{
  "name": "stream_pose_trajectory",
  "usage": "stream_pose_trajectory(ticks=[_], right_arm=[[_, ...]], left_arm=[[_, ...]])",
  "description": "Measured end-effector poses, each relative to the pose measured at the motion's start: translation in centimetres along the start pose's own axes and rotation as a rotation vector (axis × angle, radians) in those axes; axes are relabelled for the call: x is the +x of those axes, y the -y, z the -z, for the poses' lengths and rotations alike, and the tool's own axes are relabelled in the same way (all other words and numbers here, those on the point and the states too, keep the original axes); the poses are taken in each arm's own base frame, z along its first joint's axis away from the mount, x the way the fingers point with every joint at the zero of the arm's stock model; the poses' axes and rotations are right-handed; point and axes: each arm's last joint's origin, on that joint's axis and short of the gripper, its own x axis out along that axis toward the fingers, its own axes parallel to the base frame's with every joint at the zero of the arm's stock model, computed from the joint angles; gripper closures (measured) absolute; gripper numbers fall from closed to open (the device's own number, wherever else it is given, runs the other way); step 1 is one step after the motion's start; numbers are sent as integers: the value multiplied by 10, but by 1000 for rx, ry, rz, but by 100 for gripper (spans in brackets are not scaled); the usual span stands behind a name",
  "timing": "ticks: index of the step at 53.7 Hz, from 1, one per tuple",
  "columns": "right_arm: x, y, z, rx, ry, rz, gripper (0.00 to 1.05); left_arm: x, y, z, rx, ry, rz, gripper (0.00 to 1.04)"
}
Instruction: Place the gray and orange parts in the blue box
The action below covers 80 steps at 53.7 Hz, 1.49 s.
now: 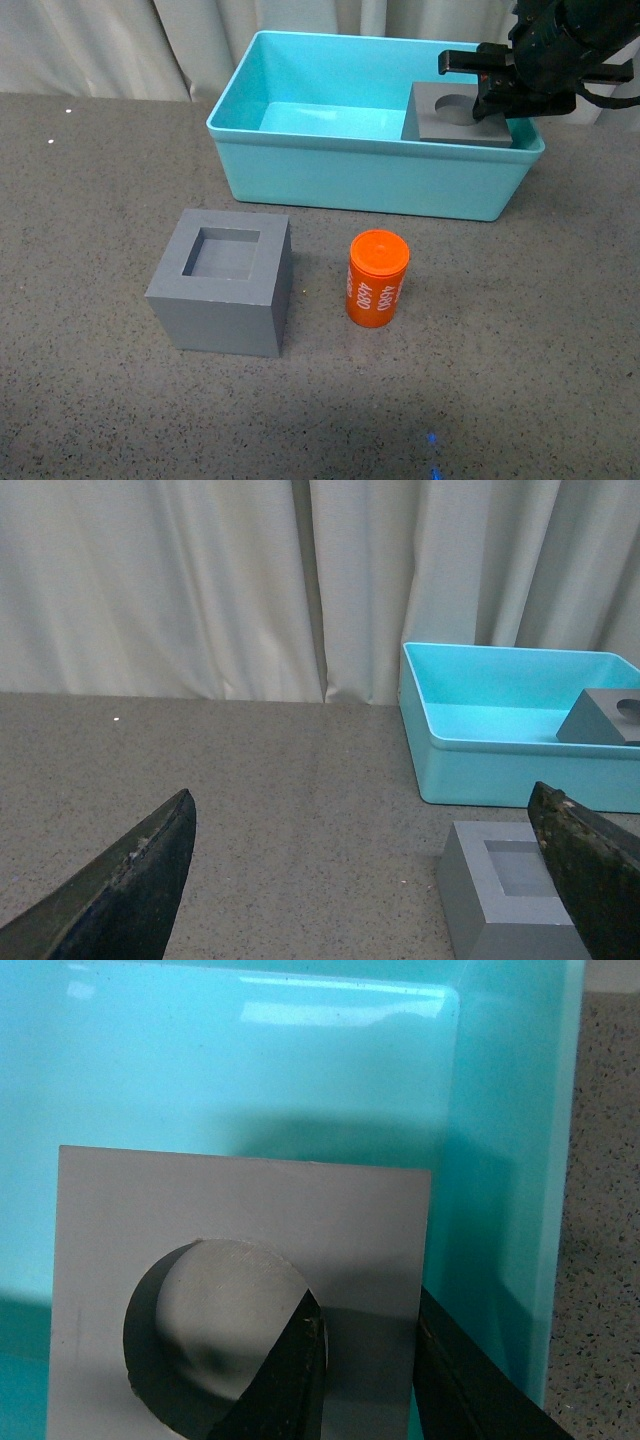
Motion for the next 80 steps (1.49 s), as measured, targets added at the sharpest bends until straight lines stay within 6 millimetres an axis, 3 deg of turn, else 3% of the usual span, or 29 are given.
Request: stream_pose_trajectory(ticks=[8, 20, 26, 32, 35, 39, 46, 51, 55, 60, 64, 71, 80], right_arm=[[4, 0, 1, -4, -21, 2, 87], [-4, -1, -2, 16, 21, -31, 49], [-33, -1, -1, 30, 141, -83, 28], [-87, 0, 9, 21, 313, -114, 8], [-106, 0, 18, 14, 362, -114, 10], [-132, 3, 45, 8, 412, -127, 10], [-146, 7, 88, 3, 367, -144, 10], [-151, 10, 104, -34, 355, -110, 10], [-152, 10, 106, -55, 355, -105, 10], [-153, 10, 106, -69, 358, -102, 10], [-153, 10, 106, -74, 360, -98, 10], [-153, 10, 106, -76, 360, -98, 10], [-153, 10, 106, -76, 360, -98, 10]], left_arm=[[0, 0, 0, 0, 0, 0, 7], [0, 0, 0, 0, 0, 0, 7], [0, 0, 0, 0, 0, 0, 7], [0, 0, 0, 0, 0, 0, 7], [0, 0, 0, 0, 0, 0, 7], [0, 0, 0, 0, 0, 0, 7], [0, 0, 0, 0, 0, 0, 7], [0, 0, 0, 0, 0, 0, 7], [0, 0, 1, -38, -77, -71, 7], [7, 0, 2, -102, -320, -244, 7], [17, 0, 0, -150, -367, -261, 7], [37, 4, -10, -207, -357, -232, 7], [87, 17, -14, -286, -426, -111, 7]])
